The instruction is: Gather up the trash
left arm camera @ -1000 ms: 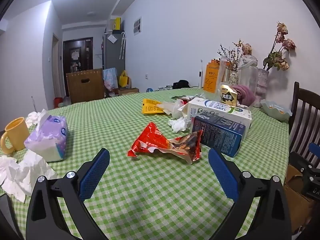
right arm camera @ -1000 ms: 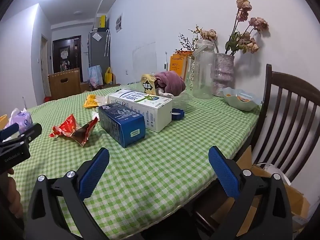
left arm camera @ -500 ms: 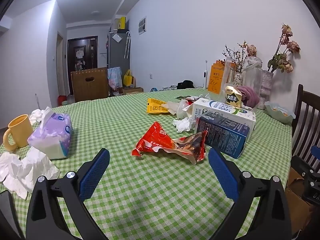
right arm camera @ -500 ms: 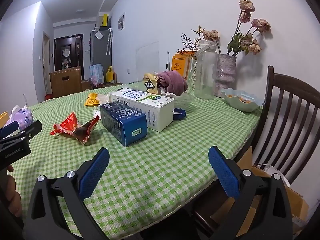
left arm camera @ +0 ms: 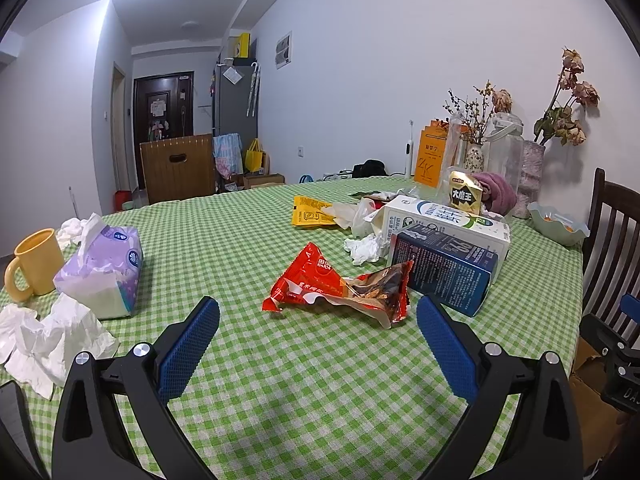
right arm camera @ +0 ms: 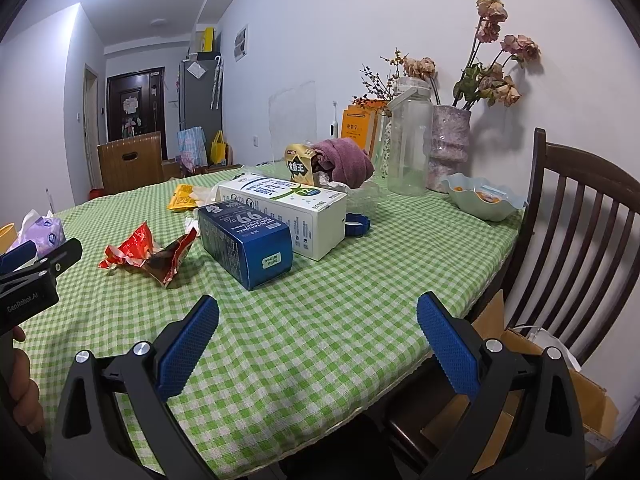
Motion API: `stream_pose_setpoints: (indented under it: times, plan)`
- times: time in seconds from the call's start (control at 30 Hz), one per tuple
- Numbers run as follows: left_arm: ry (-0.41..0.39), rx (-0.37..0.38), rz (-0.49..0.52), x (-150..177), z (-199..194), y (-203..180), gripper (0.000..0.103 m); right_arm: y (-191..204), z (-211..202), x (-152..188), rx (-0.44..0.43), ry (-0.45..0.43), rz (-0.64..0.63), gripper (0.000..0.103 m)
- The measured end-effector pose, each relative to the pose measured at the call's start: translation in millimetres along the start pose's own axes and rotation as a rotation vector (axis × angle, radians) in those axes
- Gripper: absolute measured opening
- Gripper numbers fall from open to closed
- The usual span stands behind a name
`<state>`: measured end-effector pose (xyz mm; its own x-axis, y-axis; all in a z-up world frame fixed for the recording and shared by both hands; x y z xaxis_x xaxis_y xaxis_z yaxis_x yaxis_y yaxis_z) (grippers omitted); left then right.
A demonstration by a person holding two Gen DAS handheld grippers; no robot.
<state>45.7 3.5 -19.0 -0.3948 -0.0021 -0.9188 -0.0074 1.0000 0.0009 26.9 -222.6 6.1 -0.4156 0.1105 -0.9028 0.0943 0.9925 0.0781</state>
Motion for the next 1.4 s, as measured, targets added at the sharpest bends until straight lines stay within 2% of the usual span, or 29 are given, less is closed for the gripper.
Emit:
stream_pose_setpoints:
  times: [0.2,0.37,0.57,0.97,1.4]
  plan:
    - [0.0,0.0,0.0,0.1,0.0,0.6,0.096,-0.1,-0.1,1.8,-0.003,-0.001,-0.002,0.095]
    - [0.0,0.0,0.0,0.4,-0.2,0.5,0.096,-1.4,-2.8,1.9,-0.059,-0.008,0.036,0.095]
    - [0.001,-0.001,-0.001,0.5,-0.2,0.6,0.096,0.2,-1.8,3.4,-0.063,0.006,0.022,0.095]
    - [0.001,0.001,-0.001,0.7,-0.1,0.8,0.096,1.1,-3.6,2.5,-0.063,0.0,0.007,0.095]
    - [0.003,0.001,-0.002,1.3,0.6,1.1,0.096,-1.9,-2.4,1.7,-0.024,-0.009,0.004,0.095]
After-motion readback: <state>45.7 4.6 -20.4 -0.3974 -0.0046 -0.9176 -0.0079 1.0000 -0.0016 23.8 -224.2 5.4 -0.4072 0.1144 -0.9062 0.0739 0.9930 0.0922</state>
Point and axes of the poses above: each gripper's, at about its wrist camera, not at the fingertips, and z roughly the way its jaws point, y to its left, x to its underside, the point moved 5 cm from there along z, roughly the way its jaws point, and after that the axes turned 1 degree about z, right-handed, at the moved point
